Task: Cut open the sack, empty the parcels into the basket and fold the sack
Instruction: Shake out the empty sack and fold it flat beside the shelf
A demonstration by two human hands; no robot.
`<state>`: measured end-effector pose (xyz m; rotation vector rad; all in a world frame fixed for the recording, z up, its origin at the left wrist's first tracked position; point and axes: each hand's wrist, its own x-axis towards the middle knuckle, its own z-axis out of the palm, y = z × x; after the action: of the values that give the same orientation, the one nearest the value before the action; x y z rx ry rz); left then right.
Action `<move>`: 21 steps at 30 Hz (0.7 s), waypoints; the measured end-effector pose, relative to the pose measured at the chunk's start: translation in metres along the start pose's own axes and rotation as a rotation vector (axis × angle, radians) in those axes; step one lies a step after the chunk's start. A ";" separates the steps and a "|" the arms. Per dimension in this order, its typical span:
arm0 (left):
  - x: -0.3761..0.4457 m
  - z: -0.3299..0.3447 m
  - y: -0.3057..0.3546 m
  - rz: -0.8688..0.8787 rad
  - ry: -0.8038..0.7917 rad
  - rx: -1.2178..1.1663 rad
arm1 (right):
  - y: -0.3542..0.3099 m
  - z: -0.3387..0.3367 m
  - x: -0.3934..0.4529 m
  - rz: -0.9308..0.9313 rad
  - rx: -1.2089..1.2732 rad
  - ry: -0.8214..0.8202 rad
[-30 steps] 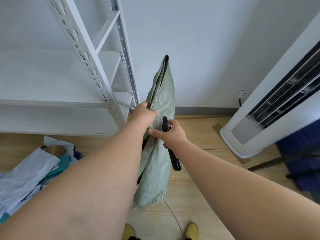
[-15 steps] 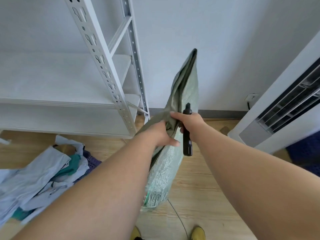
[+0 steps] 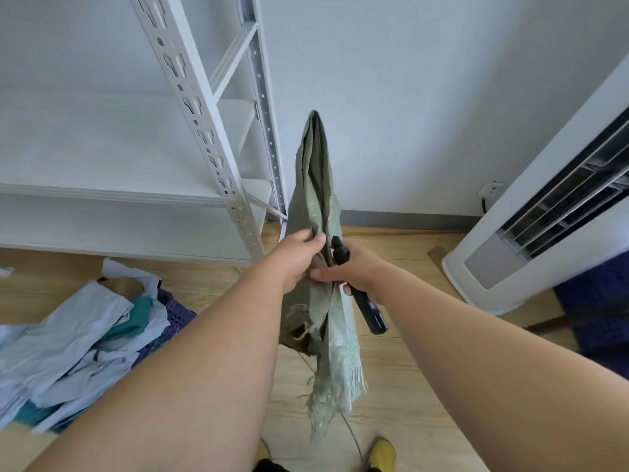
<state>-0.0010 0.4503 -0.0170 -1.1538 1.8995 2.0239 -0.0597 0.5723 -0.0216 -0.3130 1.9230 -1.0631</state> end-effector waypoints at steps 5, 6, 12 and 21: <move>0.005 -0.007 -0.012 -0.009 -0.065 0.105 | 0.019 0.002 -0.002 0.049 0.172 0.006; 0.004 -0.009 -0.012 -0.010 -0.069 0.092 | 0.022 0.003 -0.001 0.068 0.247 -0.014; 0.006 -0.007 -0.012 -0.028 -0.048 0.380 | 0.034 0.014 0.012 0.215 0.462 0.111; 0.006 -0.001 -0.011 0.056 -0.024 0.514 | 0.045 0.030 0.024 0.183 0.384 0.129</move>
<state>0.0018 0.4492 -0.0294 -0.9406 2.2669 1.4226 -0.0411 0.5692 -0.0780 0.1478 1.7704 -1.3219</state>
